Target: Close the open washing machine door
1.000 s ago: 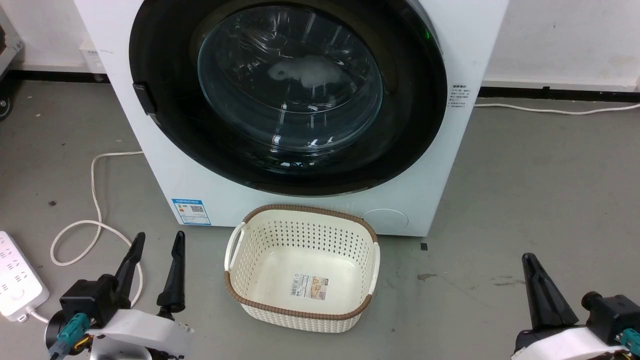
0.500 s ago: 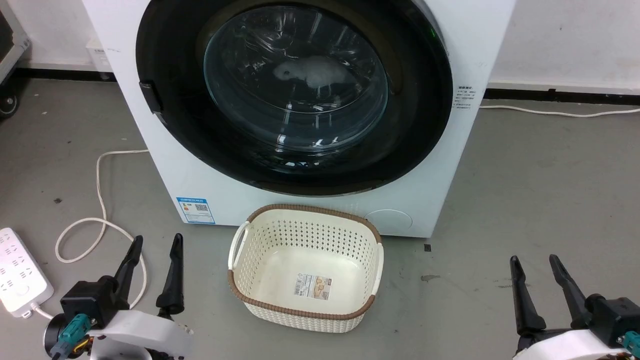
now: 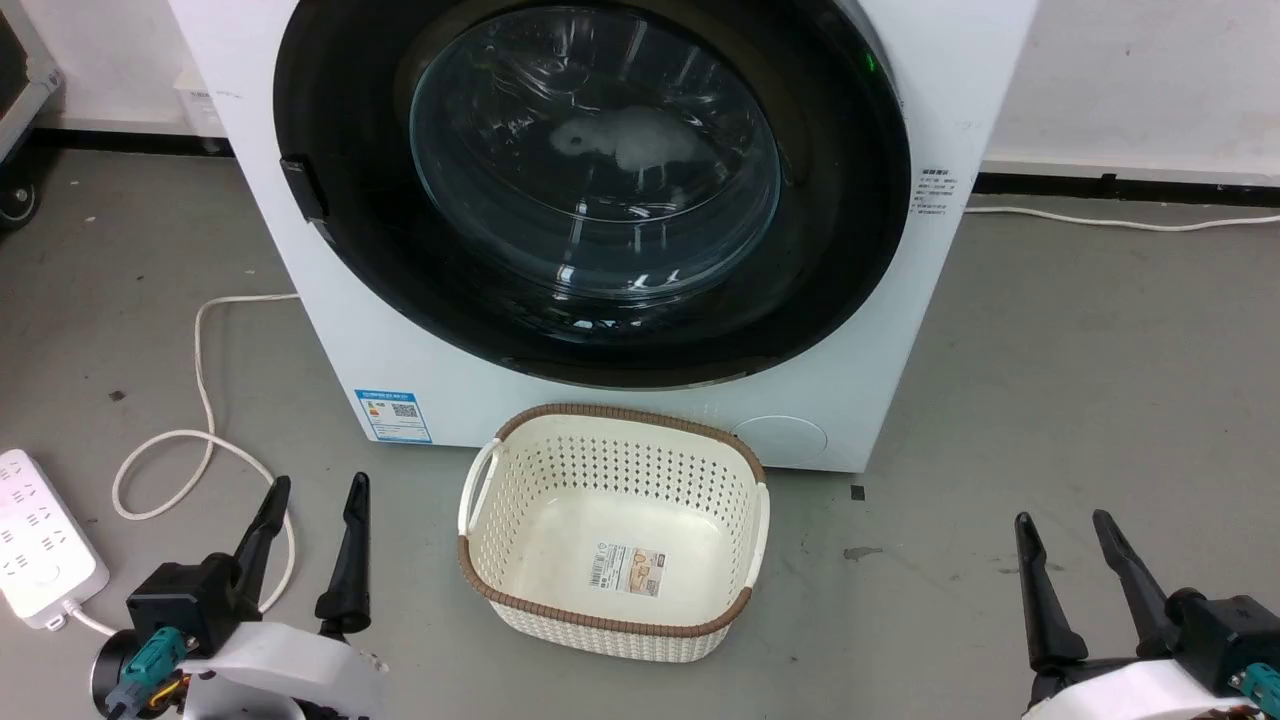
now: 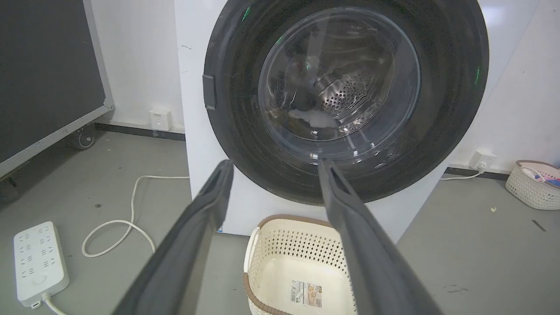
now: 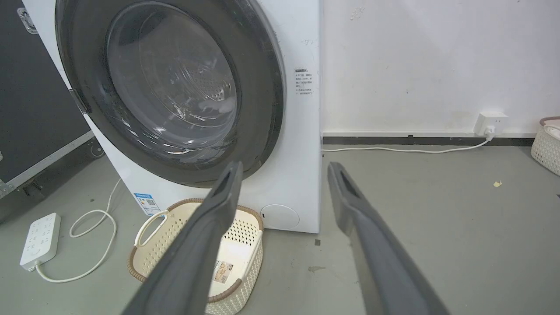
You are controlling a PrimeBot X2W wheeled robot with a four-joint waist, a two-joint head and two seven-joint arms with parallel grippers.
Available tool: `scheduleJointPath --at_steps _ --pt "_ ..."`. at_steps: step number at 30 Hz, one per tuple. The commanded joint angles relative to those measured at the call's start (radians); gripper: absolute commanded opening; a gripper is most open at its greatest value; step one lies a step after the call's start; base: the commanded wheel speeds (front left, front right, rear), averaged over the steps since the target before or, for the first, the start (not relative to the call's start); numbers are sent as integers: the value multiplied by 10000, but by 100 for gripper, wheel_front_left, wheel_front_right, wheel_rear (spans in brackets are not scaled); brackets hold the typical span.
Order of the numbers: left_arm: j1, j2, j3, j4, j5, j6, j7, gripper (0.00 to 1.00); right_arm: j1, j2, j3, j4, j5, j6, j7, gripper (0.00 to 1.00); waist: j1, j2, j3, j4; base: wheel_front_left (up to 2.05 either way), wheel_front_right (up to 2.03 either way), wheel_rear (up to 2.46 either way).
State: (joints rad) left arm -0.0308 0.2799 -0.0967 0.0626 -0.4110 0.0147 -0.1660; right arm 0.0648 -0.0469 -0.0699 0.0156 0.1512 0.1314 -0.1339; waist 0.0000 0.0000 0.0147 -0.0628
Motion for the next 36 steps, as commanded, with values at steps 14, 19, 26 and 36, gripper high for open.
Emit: scheduleJointPath --at_steps 14,19,26,36 --pt "16 -144 41 -29 246 -10 109 0 -62 0 48 -1 -92 0 93 0 1 0 12 56 0 0 0" --pt "29 -236 81 -55 411 -16 175 0 -87 -2 76 -8 -153 -1 146 0 1 0 5 81 0 0 0" --pt "46 -365 137 -91 643 -24 268 0 -122 -4 115 -17 -238 -1 221 0 1 0 -5 115 0 0 0" --pt "71 -549 216 -142 973 -36 401 0 -172 -7 171 -31 -359 -2 328 0 0 0 -18 164 0 0 0"
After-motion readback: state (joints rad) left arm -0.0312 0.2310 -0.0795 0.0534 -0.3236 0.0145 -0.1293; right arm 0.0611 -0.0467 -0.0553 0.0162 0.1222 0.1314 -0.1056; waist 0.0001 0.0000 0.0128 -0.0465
